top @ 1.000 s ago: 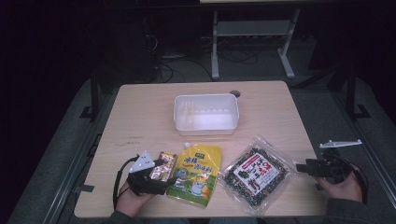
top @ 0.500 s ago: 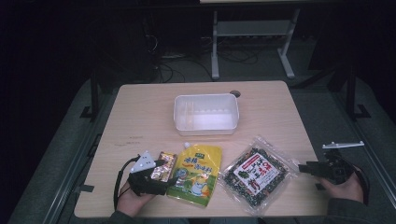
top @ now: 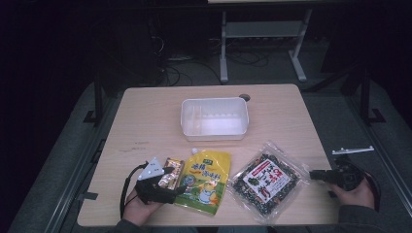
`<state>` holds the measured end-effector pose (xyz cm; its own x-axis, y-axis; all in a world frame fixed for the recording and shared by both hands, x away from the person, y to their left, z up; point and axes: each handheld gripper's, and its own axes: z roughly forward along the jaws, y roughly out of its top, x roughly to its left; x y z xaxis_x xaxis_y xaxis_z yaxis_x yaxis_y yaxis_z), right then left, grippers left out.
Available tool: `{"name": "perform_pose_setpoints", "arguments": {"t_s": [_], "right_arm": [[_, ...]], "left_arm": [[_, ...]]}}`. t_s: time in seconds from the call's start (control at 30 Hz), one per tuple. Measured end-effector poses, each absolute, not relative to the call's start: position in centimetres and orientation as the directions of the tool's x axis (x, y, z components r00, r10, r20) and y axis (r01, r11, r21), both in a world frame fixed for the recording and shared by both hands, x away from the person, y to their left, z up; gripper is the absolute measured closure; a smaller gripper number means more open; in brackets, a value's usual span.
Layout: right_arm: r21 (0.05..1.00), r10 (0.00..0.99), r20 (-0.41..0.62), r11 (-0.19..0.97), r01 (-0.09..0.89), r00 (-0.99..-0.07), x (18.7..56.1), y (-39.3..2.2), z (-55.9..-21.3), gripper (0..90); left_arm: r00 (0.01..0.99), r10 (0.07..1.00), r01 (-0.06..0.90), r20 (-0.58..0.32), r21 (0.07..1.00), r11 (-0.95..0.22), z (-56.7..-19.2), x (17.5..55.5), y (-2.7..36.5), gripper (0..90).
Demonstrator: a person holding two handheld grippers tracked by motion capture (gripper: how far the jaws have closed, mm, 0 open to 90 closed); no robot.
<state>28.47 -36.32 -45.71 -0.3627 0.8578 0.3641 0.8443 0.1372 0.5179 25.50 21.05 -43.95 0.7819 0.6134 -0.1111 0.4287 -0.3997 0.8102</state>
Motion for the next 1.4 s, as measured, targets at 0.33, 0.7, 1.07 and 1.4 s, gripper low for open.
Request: {"name": "perform_pose_setpoints", "arguments": {"t_s": [0.33,0.7,1.07,1.4], "right_arm": [[0.528,0.839,0.406,0.108,0.842,-0.362,28.3,-36.9,-45.2,89.1],[0.555,0.846,0.367,0.135,0.821,-0.388,28.0,-36.5,-43.7,89.5],[0.611,0.834,0.333,0.164,0.774,-0.440,27.7,-36.4,-40.7,89.5],[0.673,0.811,0.287,0.209,0.710,-0.510,27.6,-35.6,-36.4,89.6]], "left_arm": [[0.788,0.604,0.431,-0.120,0.808,-0.402,-44.0,25.5,20.7,14.8],[0.801,0.584,0.432,-0.132,0.803,-0.411,-43.8,25.5,19.8,14.8],[0.834,0.532,0.428,-0.148,0.782,-0.453,-43.0,26.0,17.2,15.4],[0.873,0.456,0.410,-0.175,0.769,-0.490,-41.9,27.7,13.1,15.8]]}}
